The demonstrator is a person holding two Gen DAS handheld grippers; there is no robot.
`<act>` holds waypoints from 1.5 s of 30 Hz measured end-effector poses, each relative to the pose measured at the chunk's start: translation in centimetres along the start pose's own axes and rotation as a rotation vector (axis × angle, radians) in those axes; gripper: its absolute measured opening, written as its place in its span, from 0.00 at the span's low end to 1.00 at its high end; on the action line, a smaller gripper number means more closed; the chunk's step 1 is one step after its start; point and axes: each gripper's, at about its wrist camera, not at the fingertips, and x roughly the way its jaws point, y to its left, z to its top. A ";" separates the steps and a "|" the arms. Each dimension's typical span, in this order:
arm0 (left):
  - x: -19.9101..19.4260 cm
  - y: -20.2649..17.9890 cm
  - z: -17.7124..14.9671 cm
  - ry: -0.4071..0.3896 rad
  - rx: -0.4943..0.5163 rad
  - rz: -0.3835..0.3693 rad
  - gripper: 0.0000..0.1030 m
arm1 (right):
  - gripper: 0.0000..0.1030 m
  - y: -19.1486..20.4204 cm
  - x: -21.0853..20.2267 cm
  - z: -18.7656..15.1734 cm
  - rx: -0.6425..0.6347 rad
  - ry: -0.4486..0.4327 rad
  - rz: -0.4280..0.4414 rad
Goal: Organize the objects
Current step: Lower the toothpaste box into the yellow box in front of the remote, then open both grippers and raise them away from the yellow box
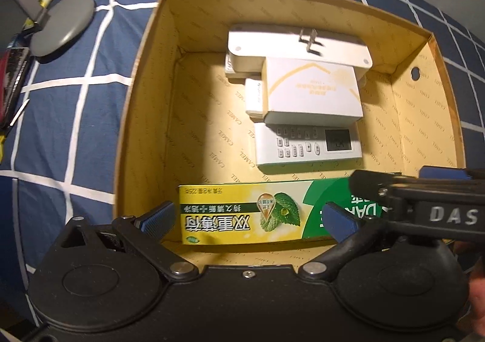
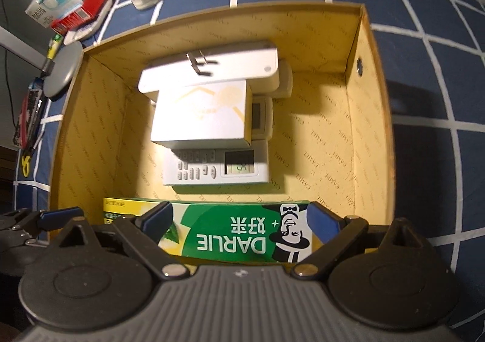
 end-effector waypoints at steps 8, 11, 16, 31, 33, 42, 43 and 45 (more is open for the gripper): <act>-2.4 0.2 -1.1 -0.055 0.004 0.004 1.00 | 0.93 -0.6 -3.3 -0.7 -0.009 -0.067 -0.007; -3.2 0.3 -1.5 -0.073 0.001 0.005 1.00 | 0.94 -0.8 -4.3 -1.1 -0.006 -0.085 -0.013; -4.3 0.5 -1.8 -0.102 0.009 0.015 1.00 | 0.94 -0.9 -5.7 -1.7 -0.016 -0.108 -0.020; -6.5 0.7 -2.6 -0.159 0.014 0.033 1.00 | 0.94 -2.0 -7.9 -3.3 -0.015 -0.140 -0.028; -6.6 0.7 -2.7 -0.162 0.015 0.034 1.00 | 0.94 -2.2 -8.1 -3.5 -0.012 -0.143 -0.029; -6.8 0.7 -3.0 -0.169 0.016 0.041 1.00 | 0.94 -2.4 -8.4 -3.7 -0.007 -0.150 -0.033; -6.8 0.7 -2.9 -0.170 0.016 0.042 1.00 | 0.94 -2.4 -8.4 -3.7 -0.007 -0.150 -0.033; -6.9 0.8 -2.9 -0.173 0.014 0.043 1.00 | 0.94 -2.4 -8.4 -3.7 -0.008 -0.151 -0.034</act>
